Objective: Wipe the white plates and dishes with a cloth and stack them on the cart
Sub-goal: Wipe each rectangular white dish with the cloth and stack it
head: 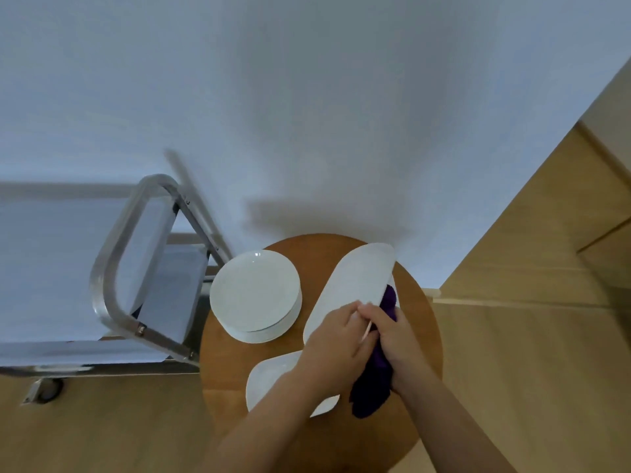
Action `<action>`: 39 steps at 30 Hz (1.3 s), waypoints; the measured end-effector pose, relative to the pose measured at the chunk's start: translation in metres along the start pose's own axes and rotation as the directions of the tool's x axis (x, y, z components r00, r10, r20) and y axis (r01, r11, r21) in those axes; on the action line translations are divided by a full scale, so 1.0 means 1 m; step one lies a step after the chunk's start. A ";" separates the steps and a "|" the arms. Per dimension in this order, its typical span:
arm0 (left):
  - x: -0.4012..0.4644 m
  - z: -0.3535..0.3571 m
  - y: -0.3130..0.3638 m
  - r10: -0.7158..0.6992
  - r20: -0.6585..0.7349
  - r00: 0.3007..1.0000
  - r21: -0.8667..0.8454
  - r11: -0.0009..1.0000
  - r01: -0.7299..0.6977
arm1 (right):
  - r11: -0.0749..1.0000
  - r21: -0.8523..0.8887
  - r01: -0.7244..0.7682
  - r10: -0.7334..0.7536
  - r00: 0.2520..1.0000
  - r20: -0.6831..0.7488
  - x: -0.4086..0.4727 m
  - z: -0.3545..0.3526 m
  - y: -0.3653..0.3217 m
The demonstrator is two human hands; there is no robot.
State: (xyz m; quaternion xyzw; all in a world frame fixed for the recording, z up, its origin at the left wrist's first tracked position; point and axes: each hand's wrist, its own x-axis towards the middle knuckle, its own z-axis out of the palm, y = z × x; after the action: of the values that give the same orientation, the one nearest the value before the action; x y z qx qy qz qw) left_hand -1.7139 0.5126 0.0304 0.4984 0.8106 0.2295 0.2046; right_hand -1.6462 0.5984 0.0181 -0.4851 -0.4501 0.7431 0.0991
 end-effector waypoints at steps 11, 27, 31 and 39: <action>0.069 0.063 -0.048 -0.673 0.251 0.696 -0.526 0.509 0.682 | 0.986 -0.089 -0.143 0.139 0.989 -0.054 0.096 -0.095 0.006; 0.119 0.139 -0.078 -0.788 0.111 0.606 -0.198 0.580 0.790 | 0.972 -0.233 -0.018 -0.050 0.958 -0.282 0.141 -0.108 0.022; 0.124 0.137 -0.092 -0.740 0.152 0.655 -0.033 0.659 0.752 | 0.964 -0.267 -0.007 -0.066 0.962 -0.263 0.138 -0.107 0.028; 0.095 0.139 -0.104 -0.801 0.156 0.578 -0.251 0.534 0.807 | 0.966 -0.260 -0.001 -0.050 0.980 -0.191 0.122 -0.093 0.041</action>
State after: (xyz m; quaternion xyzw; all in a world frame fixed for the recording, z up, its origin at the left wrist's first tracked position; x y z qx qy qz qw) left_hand -1.7501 0.5807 -0.1518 0.0364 0.9022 0.2223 0.3678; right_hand -1.6211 0.6993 -0.1015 -0.5592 -0.5372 0.6253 0.0880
